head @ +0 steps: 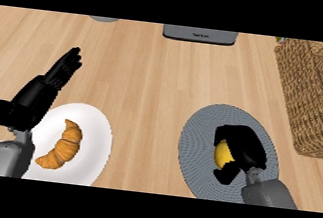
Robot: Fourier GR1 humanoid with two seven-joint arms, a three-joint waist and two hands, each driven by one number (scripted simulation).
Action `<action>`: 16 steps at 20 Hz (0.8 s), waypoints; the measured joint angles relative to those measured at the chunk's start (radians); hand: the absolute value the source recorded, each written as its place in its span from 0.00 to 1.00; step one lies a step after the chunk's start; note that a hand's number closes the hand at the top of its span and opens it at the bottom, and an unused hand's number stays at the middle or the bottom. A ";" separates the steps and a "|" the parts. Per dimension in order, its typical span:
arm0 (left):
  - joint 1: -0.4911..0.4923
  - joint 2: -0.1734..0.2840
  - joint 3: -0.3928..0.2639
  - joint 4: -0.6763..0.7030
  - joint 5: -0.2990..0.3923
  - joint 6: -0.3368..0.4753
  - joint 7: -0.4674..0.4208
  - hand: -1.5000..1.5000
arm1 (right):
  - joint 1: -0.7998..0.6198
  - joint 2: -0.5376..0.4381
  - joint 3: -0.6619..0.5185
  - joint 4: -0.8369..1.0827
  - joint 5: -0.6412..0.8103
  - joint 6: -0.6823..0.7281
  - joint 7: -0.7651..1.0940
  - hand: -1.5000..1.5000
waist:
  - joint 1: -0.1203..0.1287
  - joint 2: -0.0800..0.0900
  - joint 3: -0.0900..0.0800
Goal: Pick the lemon from the placemat and place it in the basket
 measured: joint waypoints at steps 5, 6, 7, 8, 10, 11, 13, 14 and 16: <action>0.012 0.000 0.004 -0.008 -0.006 0.006 0.000 0.50 | 0.168 -0.158 -0.002 -0.135 -0.029 -0.039 -0.186 1.00 | -0.012 0.003 0.008; 0.020 -0.004 0.000 -0.020 -0.008 0.009 0.003 0.50 | 0.207 -0.198 -0.015 -0.159 -0.046 -0.051 -0.236 1.00 | -0.013 0.004 0.010; 0.029 -0.003 -0.001 -0.029 -0.008 0.006 0.004 0.50 | 0.245 -0.231 -0.033 -0.191 -0.068 -0.060 -0.277 1.00 | -0.014 0.005 0.011; 0.036 -0.008 -0.006 -0.031 -0.013 0.010 0.001 0.50 | 0.282 -0.258 -0.050 -0.217 -0.090 -0.068 -0.315 1.00 | -0.014 0.006 0.011; 0.023 -0.017 -0.011 -0.020 -0.025 0.023 0.003 0.50 | 0.345 -0.293 -0.085 -0.281 -0.152 -0.061 -0.377 1.00 | -0.016 0.008 0.013; 0.029 -0.010 -0.005 -0.016 -0.019 0.014 -0.004 0.50 | 0.364 -0.305 -0.108 -0.303 -0.198 -0.045 -0.402 1.00 | -0.016 0.009 0.013; 0.039 -0.011 -0.009 -0.036 -0.017 0.012 0.005 0.50 | 0.409 -0.308 -0.143 -0.340 -0.284 -0.018 -0.449 1.00 | -0.015 0.009 0.014; 0.036 -0.003 0.000 -0.042 -0.009 0.007 0.013 0.50 | 0.424 -0.309 -0.163 -0.374 -0.335 0.006 -0.460 1.00 | -0.016 0.009 0.014; 0.040 -0.003 0.005 -0.037 -0.012 0.011 0.008 0.50 | 0.460 -0.293 -0.199 -0.433 -0.436 0.029 -0.496 1.00 | -0.023 0.008 0.014</action>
